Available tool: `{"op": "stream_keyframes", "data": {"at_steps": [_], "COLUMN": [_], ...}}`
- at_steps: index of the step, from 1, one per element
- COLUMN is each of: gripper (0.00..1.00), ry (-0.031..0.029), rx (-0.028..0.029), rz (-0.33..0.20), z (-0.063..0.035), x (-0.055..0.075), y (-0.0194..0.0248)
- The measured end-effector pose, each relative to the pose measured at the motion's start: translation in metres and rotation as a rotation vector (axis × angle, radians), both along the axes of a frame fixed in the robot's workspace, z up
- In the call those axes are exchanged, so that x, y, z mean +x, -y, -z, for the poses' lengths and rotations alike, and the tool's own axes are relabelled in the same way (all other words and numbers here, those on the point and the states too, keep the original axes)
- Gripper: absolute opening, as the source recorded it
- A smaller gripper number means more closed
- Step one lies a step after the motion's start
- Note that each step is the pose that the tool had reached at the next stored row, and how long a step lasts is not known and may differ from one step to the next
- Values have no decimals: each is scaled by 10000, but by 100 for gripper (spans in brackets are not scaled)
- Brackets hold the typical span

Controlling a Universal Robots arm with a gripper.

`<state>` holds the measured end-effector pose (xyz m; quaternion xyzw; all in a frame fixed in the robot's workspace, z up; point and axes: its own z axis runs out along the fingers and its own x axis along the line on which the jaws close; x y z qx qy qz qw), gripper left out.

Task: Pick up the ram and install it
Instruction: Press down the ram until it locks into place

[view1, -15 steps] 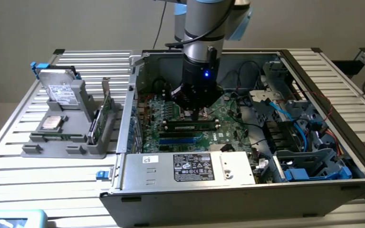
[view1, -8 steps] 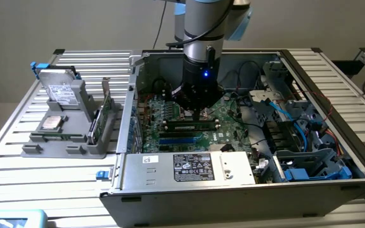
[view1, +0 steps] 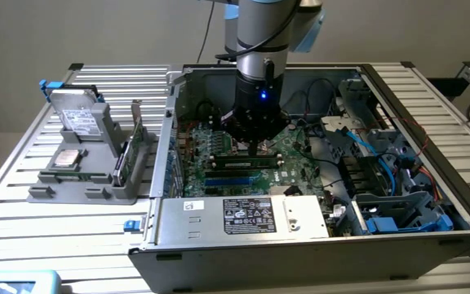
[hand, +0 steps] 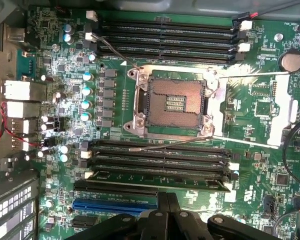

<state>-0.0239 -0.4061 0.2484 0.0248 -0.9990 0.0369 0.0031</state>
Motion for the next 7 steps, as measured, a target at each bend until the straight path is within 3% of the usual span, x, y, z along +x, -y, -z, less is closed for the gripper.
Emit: {"op": "stream_keyframes", "data": {"at_steps": [7], "gripper": [11], "ry": [7], "rx": [-6], "rz": [10], "z": [0], "x": [0], "y": [0]}}
